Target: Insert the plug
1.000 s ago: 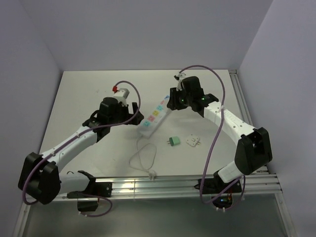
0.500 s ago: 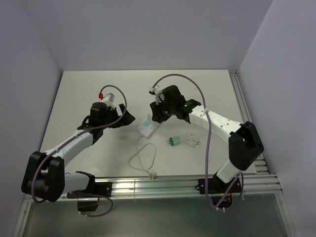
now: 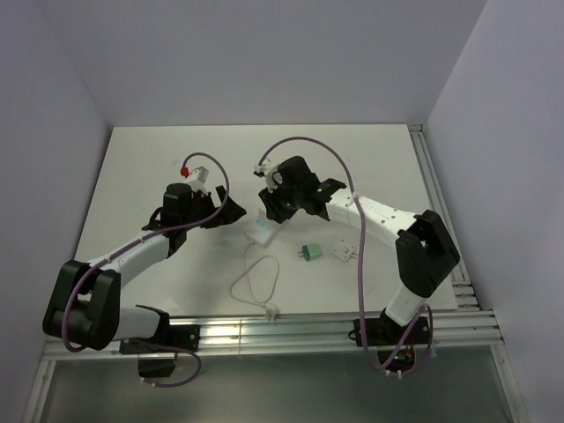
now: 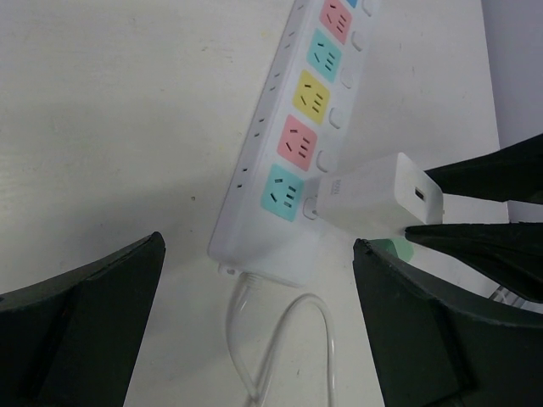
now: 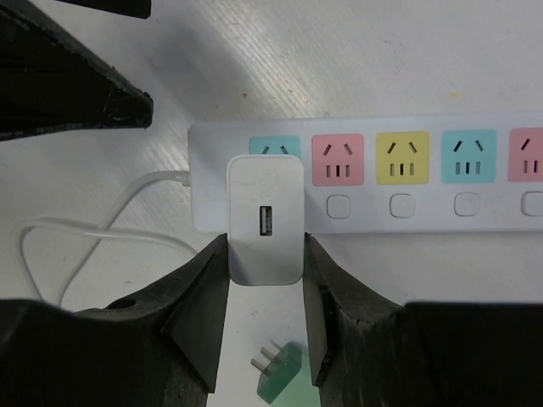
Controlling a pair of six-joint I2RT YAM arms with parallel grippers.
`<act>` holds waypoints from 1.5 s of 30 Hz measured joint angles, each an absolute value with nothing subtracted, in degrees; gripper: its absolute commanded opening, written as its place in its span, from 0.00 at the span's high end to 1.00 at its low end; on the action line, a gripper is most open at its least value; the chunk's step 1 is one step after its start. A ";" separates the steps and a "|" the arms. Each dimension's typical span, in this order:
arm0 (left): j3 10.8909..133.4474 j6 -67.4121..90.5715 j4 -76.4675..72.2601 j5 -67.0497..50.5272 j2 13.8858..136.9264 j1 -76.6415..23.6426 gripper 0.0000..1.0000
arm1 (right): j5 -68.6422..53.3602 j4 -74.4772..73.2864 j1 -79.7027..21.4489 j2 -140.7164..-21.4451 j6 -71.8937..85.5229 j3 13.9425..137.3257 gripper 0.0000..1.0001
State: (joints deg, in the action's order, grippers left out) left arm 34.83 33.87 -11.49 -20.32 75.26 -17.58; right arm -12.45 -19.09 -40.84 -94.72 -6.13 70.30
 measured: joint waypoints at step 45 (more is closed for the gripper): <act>33.32 33.01 -13.89 -22.65 75.59 -17.54 0.01 | -8.36 -18.70 -42.63 -100.25 -7.14 73.19 1.00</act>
State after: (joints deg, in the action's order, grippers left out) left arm 33.32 33.01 -13.89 -22.65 75.59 -17.54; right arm -8.36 -18.70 -42.63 -100.25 -7.14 73.19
